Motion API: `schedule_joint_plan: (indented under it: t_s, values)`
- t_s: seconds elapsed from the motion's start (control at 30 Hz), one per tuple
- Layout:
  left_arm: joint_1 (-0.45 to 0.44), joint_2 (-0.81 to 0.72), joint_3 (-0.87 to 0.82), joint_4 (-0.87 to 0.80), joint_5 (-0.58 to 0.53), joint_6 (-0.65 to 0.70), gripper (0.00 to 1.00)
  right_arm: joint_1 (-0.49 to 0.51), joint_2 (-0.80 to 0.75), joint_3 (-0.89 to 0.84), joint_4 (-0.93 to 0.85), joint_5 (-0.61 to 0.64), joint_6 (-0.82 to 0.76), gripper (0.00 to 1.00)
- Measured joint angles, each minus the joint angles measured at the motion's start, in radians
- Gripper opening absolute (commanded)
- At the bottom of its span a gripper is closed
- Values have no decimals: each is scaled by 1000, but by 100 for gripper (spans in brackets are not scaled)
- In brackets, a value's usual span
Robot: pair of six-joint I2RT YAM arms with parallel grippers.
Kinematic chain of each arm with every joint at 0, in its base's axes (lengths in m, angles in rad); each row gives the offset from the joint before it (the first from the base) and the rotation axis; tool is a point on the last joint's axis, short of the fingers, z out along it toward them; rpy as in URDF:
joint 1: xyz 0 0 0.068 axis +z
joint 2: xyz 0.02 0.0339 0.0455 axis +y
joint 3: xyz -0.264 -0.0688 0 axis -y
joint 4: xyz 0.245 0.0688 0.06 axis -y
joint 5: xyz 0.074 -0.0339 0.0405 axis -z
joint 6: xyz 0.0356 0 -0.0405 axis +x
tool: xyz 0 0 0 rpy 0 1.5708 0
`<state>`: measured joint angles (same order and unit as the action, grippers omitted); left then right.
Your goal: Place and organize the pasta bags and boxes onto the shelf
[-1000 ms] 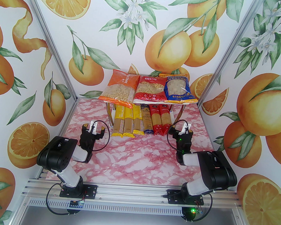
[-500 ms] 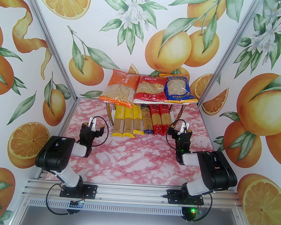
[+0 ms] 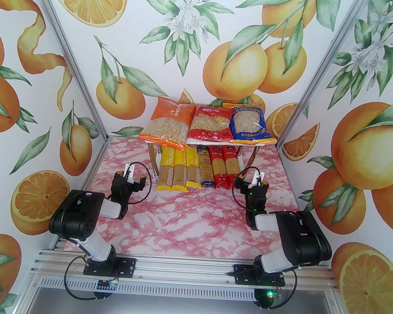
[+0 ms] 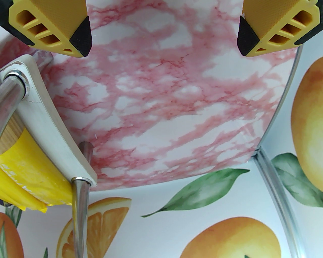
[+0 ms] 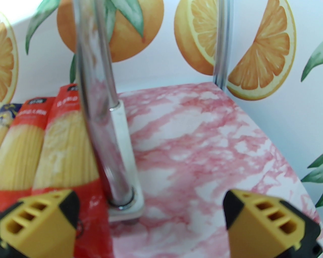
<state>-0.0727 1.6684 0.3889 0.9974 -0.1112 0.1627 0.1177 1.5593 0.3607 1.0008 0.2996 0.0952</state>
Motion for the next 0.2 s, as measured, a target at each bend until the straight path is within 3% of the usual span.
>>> schedule_joint_plan:
  t_s: [0.2]
  values:
    - [3,0,2,-8,11,0,100,0,0,0,-3,0,0,100]
